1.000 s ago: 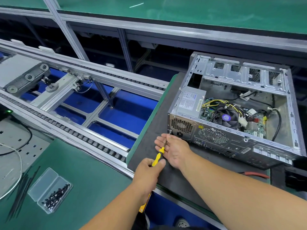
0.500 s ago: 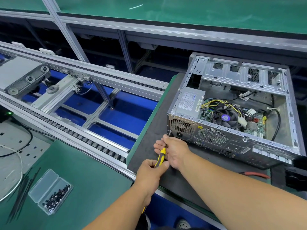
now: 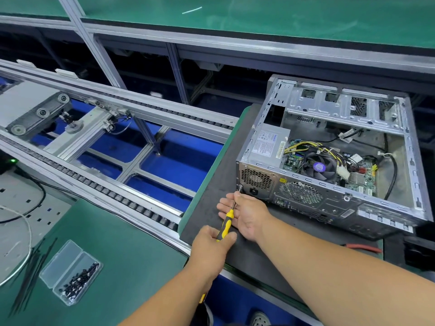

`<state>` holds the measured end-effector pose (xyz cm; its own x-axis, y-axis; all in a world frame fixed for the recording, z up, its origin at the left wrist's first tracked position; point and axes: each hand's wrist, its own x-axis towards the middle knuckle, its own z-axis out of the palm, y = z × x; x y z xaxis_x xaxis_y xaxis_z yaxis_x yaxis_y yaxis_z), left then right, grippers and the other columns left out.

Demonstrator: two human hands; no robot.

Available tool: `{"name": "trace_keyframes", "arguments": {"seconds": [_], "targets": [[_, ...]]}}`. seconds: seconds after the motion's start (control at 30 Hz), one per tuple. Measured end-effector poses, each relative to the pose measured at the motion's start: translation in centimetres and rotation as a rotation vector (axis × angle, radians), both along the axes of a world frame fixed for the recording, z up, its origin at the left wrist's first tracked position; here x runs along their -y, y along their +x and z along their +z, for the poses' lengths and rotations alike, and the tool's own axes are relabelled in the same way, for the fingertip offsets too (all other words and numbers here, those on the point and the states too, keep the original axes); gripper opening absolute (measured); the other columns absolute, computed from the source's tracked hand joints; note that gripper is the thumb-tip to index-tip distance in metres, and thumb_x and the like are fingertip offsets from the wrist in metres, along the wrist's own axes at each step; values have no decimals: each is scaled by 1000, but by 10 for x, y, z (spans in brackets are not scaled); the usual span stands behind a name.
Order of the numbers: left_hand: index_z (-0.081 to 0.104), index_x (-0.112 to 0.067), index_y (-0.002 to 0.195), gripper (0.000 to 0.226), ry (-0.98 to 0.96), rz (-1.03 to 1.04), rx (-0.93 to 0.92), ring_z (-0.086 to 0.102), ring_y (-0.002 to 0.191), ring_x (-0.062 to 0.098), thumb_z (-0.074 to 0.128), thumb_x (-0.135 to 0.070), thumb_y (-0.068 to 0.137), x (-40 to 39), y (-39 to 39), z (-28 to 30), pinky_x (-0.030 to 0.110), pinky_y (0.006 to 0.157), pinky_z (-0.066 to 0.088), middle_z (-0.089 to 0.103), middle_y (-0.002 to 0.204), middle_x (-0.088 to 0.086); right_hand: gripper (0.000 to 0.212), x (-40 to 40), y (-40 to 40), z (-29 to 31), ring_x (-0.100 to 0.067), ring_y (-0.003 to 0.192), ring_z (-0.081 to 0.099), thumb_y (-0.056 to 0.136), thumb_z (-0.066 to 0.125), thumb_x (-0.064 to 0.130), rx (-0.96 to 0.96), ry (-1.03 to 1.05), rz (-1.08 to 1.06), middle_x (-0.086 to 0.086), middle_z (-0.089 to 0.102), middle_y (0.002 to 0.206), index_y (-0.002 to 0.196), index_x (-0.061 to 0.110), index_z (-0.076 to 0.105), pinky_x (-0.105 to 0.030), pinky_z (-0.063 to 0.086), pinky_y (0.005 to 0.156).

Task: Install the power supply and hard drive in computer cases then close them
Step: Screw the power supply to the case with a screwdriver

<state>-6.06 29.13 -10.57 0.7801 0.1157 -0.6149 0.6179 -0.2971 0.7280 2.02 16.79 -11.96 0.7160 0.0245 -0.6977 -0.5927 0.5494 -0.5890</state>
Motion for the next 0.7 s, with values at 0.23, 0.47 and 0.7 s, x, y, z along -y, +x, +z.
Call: {"name": "trace_keyframes", "arguments": {"seconds": [0.23, 0.47, 0.7], "targets": [[64, -19, 87, 24, -154, 101, -33, 40, 53, 11, 61, -38, 100, -2, 6, -4, 29, 50, 33, 48, 63, -4, 32, -1, -1, 3, -28, 84, 78, 112, 42, 28, 4, 65, -6, -13, 78, 93, 113, 5, 62, -39, 63, 68], [66, -16, 91, 32, -616, 273, -256, 27, 45, 12, 56, -44, 102, 1, 14, 4, 24, 37, 25, 33, 57, -4, 29, 2, -1, 4, -26, 80, 78, 111, 42, 29, -2, 76, -18, -12, 78, 89, 110, 6, 61, -40, 63, 66], [69, -21, 86, 28, -716, 321, -287, 24, 44, 12, 61, -46, 98, 9, 11, 10, 23, 36, 21, 33, 59, -2, 29, 1, 0, 6, -24, 73, 77, 112, 41, 28, -5, 72, -34, -11, 77, 82, 107, 6, 60, -40, 64, 63]]}}
